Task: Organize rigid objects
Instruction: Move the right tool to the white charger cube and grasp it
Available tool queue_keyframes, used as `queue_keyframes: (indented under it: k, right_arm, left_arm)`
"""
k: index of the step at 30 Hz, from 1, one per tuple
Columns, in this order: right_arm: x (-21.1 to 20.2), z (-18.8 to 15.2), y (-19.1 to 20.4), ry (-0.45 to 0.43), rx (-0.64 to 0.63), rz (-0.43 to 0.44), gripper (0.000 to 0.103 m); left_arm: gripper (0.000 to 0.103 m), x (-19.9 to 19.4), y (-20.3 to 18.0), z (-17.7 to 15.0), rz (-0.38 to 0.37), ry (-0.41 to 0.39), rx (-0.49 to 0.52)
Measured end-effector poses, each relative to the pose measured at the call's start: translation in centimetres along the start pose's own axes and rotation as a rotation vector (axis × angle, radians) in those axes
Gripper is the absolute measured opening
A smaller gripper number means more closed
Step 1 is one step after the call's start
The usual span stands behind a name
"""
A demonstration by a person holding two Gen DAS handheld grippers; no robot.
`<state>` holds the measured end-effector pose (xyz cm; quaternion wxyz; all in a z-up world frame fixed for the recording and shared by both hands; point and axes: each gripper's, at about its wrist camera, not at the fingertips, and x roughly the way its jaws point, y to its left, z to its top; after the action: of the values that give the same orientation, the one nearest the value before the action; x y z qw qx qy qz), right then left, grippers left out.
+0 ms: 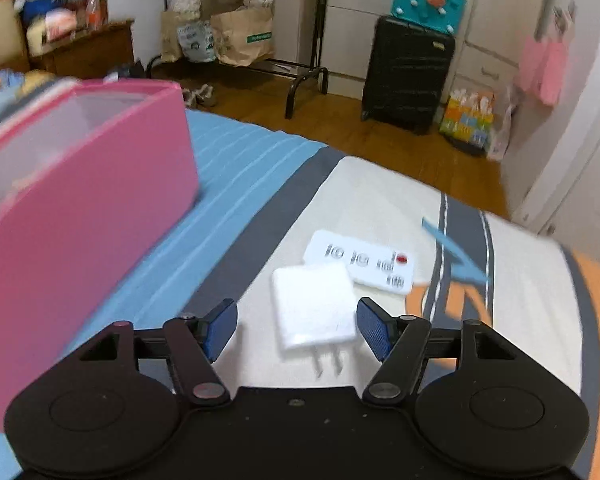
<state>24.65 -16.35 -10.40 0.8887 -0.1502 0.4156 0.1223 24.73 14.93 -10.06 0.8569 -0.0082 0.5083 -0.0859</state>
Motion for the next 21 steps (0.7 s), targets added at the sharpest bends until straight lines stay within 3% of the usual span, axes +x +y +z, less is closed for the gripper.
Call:
queue_keyframes:
  k: [3,7,10,12,15,21]
  right_arm:
    - [2.1,0.7,0.7,0.050,-0.107,-0.022,0.072]
    - [2.3,1.1,-1.1,0.052,0.057,0.033,0.067]
    - [1.6,0.8,-1.3,0.063,0.074,0.022,0.061]
    - [0.9,0.7,-1.1,0.078,0.110,-0.012,0.061]
    - [-0.6,0.6,-0.8,0.091,0.159,-0.032,0.061]
    - [-3.2,1.0,-0.4,0.077,0.184,-0.032,0.060]
  left_arm:
    - [0.022,-0.1,0.1,0.0,-0.001,0.003,-0.002]
    - [0.022,-0.2,0.2,0.0,-0.004,-0.005,-0.003]
    - [0.022,0.1,0.2,0.1,-0.003,-0.011,-0.008]
    - [0.015,0.7,0.0,0.0,0.027,-0.012,0.017]
    - [0.007,1.2,0.8,0.1,0.023,0.013,-0.023]
    - [0.006,0.1,0.9,0.1,0.023,-0.013,-0.042]
